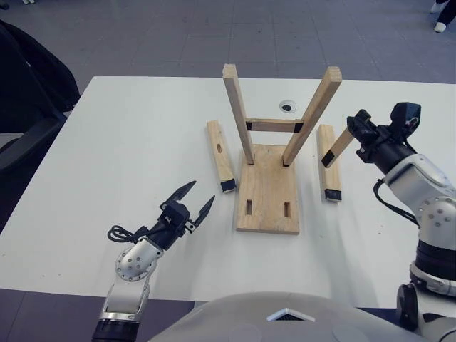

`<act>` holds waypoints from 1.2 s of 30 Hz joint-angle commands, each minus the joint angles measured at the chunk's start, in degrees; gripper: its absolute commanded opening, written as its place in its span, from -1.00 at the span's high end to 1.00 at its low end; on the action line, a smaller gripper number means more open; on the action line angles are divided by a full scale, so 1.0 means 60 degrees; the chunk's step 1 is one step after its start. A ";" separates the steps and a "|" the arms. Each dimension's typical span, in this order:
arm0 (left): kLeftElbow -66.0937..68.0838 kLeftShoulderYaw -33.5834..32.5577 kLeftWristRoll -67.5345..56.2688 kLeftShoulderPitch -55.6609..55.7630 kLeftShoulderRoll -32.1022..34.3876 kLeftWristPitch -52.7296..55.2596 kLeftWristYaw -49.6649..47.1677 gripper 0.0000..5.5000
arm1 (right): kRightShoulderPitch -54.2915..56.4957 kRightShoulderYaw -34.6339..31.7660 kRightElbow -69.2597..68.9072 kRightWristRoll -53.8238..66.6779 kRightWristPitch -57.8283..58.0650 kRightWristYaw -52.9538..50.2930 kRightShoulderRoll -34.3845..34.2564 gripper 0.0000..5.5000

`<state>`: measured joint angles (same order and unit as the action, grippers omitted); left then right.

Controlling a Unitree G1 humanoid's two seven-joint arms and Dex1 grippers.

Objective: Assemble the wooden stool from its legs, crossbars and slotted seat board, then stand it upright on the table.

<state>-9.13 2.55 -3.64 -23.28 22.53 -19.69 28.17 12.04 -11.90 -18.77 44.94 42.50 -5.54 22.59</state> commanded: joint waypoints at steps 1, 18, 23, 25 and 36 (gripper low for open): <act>0.0059 0.0046 0.0065 0.0087 -0.0068 0.0084 -0.0089 -0.08 | 0.0275 0.0013 0.0679 -0.1175 -0.0960 -0.0342 -0.0628 0.85; 0.0038 0.0092 0.0054 0.0071 -0.0195 0.0160 -0.0098 -0.08 | 0.0731 0.0201 0.2664 -0.3256 -0.2066 0.0264 -0.1747 0.85; 0.0094 0.0102 0.0067 0.0188 -0.0199 0.0204 -0.0089 -0.08 | 0.0601 0.0259 0.2784 -0.3519 -0.2034 0.0327 -0.1971 0.85; 0.0096 0.0114 0.0075 0.0202 -0.0213 0.0220 -0.0099 -0.08 | 0.0646 0.0122 0.2632 -0.3546 -0.2150 0.0287 -0.2039 0.85; -0.0077 0.0218 0.0093 0.0054 -0.0266 0.0235 -0.0201 -0.08 | 0.0510 0.0211 0.1787 -0.3818 -0.2169 0.0588 -0.2083 0.85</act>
<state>-9.15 3.83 -3.60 -22.83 20.72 -18.97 27.19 15.58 -10.84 -8.43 22.62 28.50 -2.43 10.68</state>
